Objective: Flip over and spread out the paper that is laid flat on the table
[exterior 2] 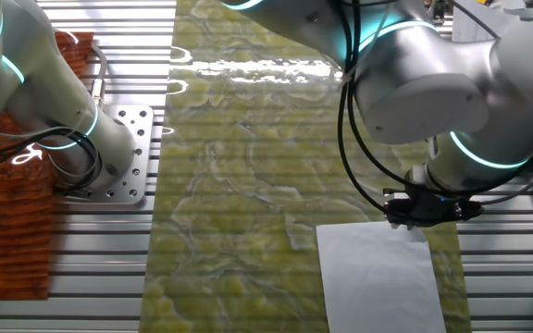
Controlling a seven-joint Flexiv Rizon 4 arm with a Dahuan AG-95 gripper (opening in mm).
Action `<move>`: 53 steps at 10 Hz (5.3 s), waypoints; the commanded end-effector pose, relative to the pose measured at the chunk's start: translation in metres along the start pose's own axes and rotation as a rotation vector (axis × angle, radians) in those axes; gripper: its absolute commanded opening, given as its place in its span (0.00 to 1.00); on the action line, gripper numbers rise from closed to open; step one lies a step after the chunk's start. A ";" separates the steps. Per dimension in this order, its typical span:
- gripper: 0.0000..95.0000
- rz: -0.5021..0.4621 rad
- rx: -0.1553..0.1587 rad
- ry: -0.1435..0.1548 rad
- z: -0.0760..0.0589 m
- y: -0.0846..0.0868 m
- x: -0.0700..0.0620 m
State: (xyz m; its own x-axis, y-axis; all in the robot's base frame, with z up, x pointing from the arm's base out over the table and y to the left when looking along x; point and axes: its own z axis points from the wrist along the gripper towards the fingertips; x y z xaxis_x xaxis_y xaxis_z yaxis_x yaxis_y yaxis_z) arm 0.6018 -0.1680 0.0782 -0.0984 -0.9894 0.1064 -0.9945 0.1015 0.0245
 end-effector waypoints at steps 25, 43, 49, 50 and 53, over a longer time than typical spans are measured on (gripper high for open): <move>0.20 -0.148 0.056 0.002 0.024 -0.010 -0.005; 0.20 -0.215 0.042 -0.053 0.037 -0.041 -0.017; 0.20 -0.310 0.060 -0.039 0.029 -0.042 -0.017; 0.20 -0.309 0.065 -0.047 0.029 -0.042 -0.017; 0.20 -0.348 0.070 -0.022 0.031 -0.042 -0.017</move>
State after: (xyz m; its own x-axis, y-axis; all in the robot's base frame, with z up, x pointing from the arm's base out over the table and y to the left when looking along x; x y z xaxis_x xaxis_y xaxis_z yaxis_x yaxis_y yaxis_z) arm 0.6424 -0.1580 0.0456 0.2571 -0.9643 0.0637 -0.9663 -0.2573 0.0057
